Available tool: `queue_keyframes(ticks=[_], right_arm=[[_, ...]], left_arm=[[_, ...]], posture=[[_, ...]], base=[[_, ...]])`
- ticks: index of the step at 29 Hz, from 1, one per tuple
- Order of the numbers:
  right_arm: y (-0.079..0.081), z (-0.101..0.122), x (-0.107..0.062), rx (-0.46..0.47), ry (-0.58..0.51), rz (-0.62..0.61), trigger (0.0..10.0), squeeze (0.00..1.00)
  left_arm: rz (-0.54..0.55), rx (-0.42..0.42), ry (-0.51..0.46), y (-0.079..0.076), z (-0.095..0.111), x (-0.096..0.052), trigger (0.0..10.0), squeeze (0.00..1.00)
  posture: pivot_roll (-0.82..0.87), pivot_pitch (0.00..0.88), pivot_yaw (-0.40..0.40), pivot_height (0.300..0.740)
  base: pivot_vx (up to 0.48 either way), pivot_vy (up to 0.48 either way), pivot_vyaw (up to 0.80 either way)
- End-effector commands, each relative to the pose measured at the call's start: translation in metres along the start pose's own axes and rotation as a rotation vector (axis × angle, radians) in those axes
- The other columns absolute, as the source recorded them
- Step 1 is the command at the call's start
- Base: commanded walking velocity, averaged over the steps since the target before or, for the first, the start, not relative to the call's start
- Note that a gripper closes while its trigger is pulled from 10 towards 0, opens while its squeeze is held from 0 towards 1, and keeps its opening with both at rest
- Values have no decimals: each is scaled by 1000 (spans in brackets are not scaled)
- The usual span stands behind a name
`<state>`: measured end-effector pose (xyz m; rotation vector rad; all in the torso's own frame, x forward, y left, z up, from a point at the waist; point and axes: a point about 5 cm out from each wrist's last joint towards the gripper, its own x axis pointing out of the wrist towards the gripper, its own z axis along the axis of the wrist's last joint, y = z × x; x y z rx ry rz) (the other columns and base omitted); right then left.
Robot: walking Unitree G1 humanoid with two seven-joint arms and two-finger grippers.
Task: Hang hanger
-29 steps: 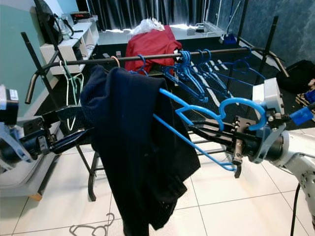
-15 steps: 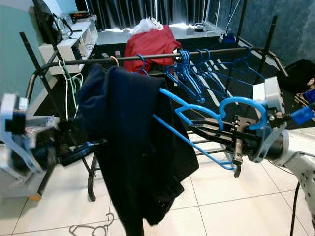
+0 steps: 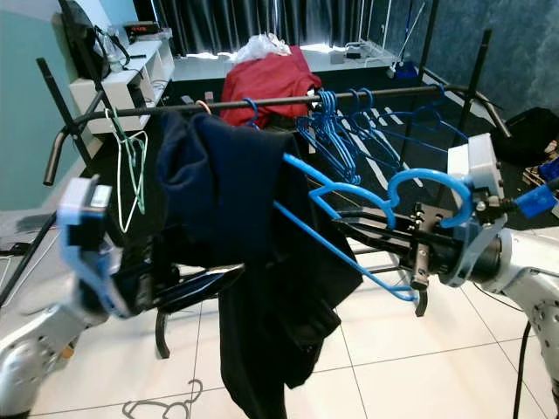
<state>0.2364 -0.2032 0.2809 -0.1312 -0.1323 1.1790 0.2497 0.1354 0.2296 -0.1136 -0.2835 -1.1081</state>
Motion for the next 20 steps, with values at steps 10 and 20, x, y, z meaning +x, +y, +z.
queue_keyframes(ticks=[10,20], right_arm=[[4,8,4,-23,-35,38,0,0],[4,8,3,-21,-33,34,0,0]], left_arm=[[238,86,101,27,-11,2,0,0],[318,142,50,42,4,-8,0,0]], posture=[[-62,0,31,740],[-61,0,28,740]], base=[[0,0,0],[0,0,0]])
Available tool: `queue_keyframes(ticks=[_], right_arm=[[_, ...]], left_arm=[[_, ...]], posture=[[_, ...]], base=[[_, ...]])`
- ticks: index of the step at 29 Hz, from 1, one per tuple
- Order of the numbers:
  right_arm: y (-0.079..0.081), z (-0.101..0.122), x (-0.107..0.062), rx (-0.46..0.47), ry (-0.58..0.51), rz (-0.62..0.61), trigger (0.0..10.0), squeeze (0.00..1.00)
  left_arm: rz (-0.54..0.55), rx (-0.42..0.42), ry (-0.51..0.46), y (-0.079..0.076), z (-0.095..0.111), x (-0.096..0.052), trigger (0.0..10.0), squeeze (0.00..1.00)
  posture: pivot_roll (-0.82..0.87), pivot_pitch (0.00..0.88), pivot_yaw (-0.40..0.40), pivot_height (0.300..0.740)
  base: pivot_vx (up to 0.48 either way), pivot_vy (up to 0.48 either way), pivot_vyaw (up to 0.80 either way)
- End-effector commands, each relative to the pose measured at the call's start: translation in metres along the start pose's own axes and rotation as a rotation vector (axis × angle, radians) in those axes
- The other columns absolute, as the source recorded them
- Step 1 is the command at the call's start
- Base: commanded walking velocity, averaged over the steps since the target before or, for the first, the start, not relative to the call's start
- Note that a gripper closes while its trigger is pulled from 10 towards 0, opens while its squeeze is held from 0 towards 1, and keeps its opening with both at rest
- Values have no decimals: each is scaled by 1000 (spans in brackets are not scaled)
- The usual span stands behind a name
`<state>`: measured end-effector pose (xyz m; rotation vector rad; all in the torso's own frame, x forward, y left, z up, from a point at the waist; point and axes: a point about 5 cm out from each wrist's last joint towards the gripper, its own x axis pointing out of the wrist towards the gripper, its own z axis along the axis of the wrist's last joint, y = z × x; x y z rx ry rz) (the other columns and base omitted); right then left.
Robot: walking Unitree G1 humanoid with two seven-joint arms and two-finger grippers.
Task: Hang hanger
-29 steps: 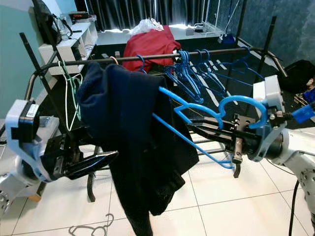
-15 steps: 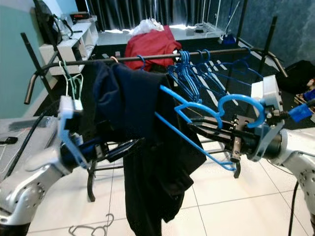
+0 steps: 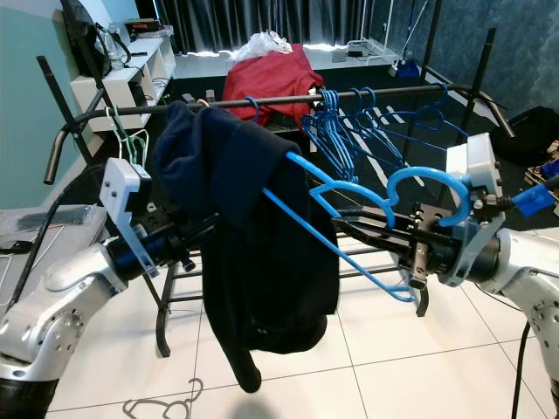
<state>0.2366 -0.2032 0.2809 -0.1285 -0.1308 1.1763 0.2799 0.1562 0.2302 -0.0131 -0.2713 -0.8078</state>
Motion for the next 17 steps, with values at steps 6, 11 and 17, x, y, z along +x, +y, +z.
queue_keyframes(ticks=[6,11,17], right_arm=[[-1,-1,0,-19,23,-13,0,0],[-7,-12,-2,-2,85,-77,0,0],[-4,-43,3,65,233,-101,0,0]], left_arm=[[165,56,-58,31,15,-8,0,0],[292,100,-93,55,26,-20,0,0],[364,127,-108,66,31,-26,0,0]], posture=[[-66,0,28,740],[-67,0,30,740],[-68,0,27,740]], base=[[0,0,0],[0,0,0],[0,0,0]])
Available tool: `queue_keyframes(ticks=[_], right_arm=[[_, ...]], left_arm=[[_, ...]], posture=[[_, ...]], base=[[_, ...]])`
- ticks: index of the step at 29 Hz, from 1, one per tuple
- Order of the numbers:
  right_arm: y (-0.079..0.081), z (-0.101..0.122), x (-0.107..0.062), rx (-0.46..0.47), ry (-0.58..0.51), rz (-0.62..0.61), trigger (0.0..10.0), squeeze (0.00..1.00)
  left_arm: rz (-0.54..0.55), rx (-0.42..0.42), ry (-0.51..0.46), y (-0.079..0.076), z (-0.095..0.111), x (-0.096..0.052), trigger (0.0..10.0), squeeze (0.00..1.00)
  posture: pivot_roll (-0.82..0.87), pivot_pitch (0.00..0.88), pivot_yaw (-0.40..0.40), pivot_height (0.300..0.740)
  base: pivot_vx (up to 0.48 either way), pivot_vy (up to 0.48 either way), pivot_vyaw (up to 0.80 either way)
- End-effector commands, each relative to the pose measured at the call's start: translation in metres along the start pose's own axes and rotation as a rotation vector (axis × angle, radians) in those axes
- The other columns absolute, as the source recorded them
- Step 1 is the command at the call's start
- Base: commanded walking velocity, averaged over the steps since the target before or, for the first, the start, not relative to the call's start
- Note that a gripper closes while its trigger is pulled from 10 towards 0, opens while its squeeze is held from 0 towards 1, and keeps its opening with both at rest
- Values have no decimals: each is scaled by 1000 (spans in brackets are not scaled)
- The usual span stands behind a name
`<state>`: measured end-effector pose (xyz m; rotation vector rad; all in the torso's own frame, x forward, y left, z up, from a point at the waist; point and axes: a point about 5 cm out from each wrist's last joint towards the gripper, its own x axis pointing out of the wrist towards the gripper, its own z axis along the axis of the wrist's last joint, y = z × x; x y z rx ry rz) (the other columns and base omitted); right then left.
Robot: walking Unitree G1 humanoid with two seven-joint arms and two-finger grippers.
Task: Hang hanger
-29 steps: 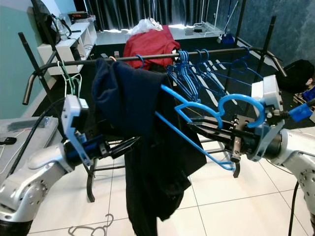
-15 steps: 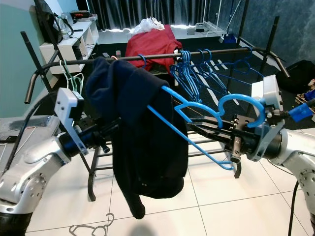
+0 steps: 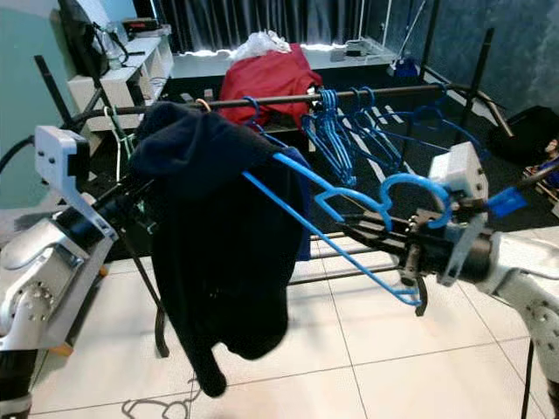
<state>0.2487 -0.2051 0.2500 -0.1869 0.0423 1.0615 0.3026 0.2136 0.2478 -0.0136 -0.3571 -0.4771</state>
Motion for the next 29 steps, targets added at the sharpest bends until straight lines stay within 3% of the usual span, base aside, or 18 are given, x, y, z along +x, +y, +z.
queue_keyframes(ticks=[1,3,5,9,17,18,21,22,23,25,26,27,28,29], right_arm=[[13,-30,11,73,139,38,0,0],[13,-30,11,73,139,38,0,0],[36,-54,22,147,242,126,0,0],[55,-71,32,191,304,192,0,0],[62,-82,37,210,341,201,0,0],[61,-91,40,227,370,150,0,0],[61,-91,40,227,370,150,0,0],[59,-100,45,266,396,83,0,0],[59,-100,45,266,396,83,0,0],[65,-101,57,299,362,68,0,0],[65,-101,57,299,362,68,0,0],[56,-94,61,278,297,16,0,0],[56,-94,61,278,297,16,0,0],[42,-85,63,249,220,-67,0,0]], left_arm=[[97,59,-45,18,14,-1,0,0],[97,59,-45,18,14,-1,0,0],[193,79,-32,26,12,-3,0,0],[272,37,-31,24,1,-1,0,0],[316,-20,-35,21,-6,-1,0,0],[338,-78,-46,19,-10,-2,0,0],[338,-78,-46,19,-10,-2,0,0],[301,-140,-82,9,-7,2,0,0],[301,-140,-82,9,-7,2,0,0],[8,-264,-193,-34,15,14,0,0],[8,-264,-193,-34,15,14,0,0],[-203,-289,-224,-64,28,14,0,0],[-203,-289,-224,-64,28,14,0,0],[-378,-288,-223,-88,34,10,0,0]], posture=[[-62,0,27,740],[-62,0,27,740],[-64,0,27,740],[-64,0,23,740],[-63,0,19,740],[-61,0,18,740],[-61,0,18,740],[-61,0,15,740],[-61,0,15,740],[-55,0,14,740],[-55,0,14,740],[-58,0,17,740],[-58,0,17,740],[-58,0,17,740]], base=[[0,0,0],[0,0,0],[0,0,0],[0,0,0],[0,0,0],[0,0,0],[0,0,0],[0,0,0],[0,0,0],[0,0,0],[0,0,0],[0,0,0],[0,0,0],[0,0,0]])
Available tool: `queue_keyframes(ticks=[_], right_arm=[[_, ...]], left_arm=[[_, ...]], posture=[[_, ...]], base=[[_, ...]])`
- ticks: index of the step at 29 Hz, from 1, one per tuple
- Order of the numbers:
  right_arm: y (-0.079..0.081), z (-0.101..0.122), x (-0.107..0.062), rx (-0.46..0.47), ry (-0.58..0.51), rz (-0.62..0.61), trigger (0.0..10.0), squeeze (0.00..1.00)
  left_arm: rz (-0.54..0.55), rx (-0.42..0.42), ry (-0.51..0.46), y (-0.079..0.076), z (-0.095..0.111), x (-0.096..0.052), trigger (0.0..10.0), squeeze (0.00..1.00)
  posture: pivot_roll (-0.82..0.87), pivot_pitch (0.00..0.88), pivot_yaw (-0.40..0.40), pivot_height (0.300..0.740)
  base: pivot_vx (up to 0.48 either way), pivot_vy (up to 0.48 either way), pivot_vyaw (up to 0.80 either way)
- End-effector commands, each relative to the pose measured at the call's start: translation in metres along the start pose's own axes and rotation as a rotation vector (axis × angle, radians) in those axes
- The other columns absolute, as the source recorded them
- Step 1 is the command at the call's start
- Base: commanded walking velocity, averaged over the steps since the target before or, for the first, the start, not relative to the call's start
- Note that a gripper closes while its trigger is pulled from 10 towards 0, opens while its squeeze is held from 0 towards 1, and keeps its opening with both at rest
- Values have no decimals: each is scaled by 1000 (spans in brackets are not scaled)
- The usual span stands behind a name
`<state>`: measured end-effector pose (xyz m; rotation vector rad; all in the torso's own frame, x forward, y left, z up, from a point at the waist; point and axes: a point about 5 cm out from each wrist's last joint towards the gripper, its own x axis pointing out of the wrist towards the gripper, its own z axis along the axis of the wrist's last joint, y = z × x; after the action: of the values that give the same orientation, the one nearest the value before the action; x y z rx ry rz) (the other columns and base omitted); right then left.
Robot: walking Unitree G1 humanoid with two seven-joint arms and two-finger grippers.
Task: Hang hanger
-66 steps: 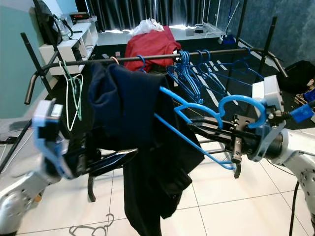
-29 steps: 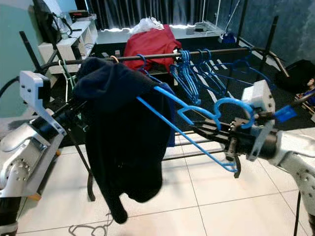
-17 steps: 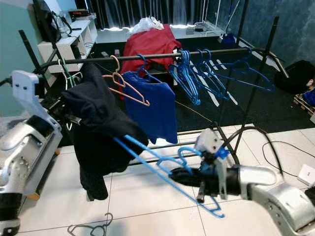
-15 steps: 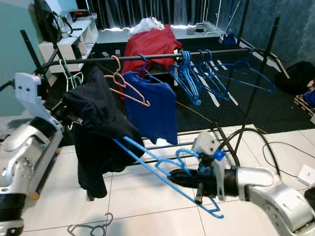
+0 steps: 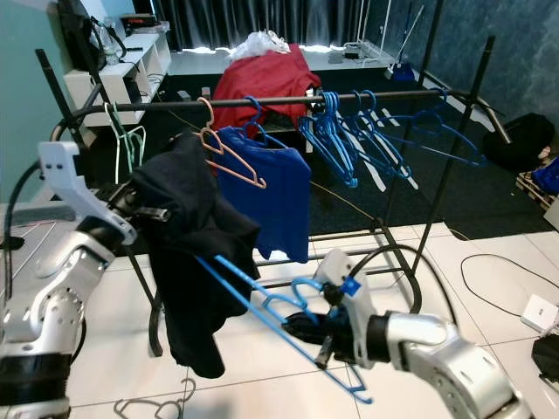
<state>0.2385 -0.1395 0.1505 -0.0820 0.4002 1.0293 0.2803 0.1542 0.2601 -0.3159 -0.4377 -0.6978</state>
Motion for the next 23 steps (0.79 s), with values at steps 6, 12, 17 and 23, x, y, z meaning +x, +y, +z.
queue_keyframes(ticks=[6,12,17,23], right_arm=[[-25,12,0,45,-116,-198,0,0],[-7,0,11,58,-43,-115,0,0],[21,-12,5,22,96,111,0,0],[33,-16,-6,-48,163,214,0,0]], left_arm=[[-363,-37,-16,-59,6,6,0,0],[-301,-40,-43,-58,7,14,0,0],[282,99,34,17,-7,20,0,0],[556,143,69,53,-6,3,0,0]], posture=[[-62,0,18,740],[-58,0,18,740],[-62,0,24,740],[-66,0,25,740]], base=[[0,0,0],[0,0,0],[0,0,0],[0,0,0]])
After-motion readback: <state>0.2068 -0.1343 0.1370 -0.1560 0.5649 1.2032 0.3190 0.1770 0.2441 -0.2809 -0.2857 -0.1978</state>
